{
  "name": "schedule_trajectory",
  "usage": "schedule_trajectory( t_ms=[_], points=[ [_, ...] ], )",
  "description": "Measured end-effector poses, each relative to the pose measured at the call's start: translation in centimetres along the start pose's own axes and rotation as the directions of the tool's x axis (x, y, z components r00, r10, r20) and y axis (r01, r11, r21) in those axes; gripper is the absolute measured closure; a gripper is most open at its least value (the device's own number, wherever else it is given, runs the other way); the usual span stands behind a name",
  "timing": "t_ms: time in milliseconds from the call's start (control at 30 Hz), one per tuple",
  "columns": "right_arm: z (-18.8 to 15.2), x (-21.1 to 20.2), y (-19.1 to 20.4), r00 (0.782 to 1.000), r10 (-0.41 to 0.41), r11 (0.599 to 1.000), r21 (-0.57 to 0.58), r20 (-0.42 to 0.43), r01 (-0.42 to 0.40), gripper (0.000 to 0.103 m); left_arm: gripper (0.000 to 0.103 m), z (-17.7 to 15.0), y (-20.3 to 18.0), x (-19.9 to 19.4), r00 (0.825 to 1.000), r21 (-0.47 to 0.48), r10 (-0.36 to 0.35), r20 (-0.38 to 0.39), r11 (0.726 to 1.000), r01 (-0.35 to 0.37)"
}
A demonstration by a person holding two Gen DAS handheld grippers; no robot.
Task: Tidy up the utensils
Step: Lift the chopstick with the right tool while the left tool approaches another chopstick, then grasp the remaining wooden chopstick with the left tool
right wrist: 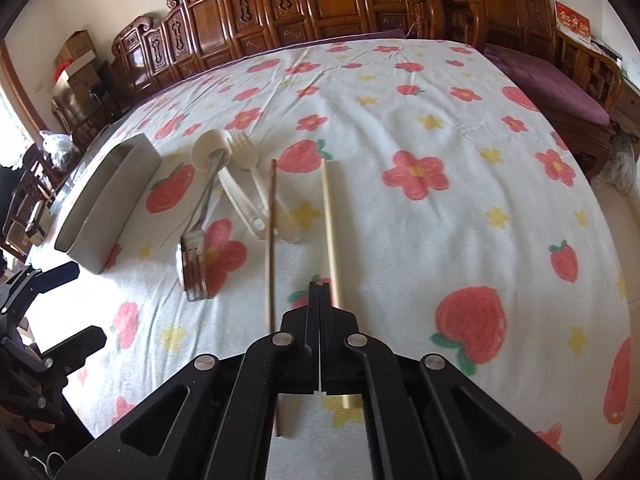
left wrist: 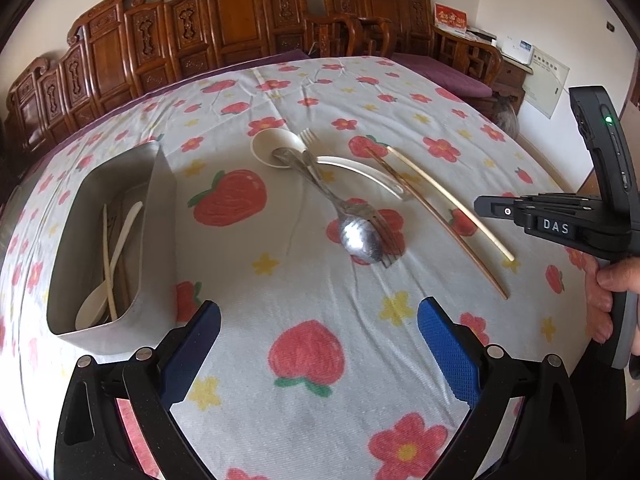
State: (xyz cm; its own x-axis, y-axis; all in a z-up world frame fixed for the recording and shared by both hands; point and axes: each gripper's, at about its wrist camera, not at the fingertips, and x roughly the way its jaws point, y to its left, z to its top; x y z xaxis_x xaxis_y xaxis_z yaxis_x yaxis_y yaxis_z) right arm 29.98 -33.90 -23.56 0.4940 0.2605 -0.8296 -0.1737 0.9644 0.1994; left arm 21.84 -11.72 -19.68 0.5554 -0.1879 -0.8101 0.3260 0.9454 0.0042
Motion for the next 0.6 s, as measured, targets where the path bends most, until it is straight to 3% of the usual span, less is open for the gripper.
schedule_trajectory(
  t_ms=[233,533,600],
  points=[
    [0.2,1.0,-0.2,0.999,-0.034,0.999,-0.039,0.003,0.034,0.086,0.008,0.1,-1.2,0.5,1.0,0.018,-0.007,-0.01,1.0,0.007],
    [0.2,2.1,0.4,0.997,-0.08,0.988,-0.134,-0.019,0.077,0.086,0.008,0.4,-2.5,1.3,1.0,0.03,-0.005,-0.027,1.0,0.006],
    [0.2,2.0,0.6,0.994,-0.108,0.981,-0.167,-0.021,0.103,0.093,0.008,0.6,-2.9,1.6,0.999,0.027,-0.011,-0.035,1.0,0.012]
  ],
)
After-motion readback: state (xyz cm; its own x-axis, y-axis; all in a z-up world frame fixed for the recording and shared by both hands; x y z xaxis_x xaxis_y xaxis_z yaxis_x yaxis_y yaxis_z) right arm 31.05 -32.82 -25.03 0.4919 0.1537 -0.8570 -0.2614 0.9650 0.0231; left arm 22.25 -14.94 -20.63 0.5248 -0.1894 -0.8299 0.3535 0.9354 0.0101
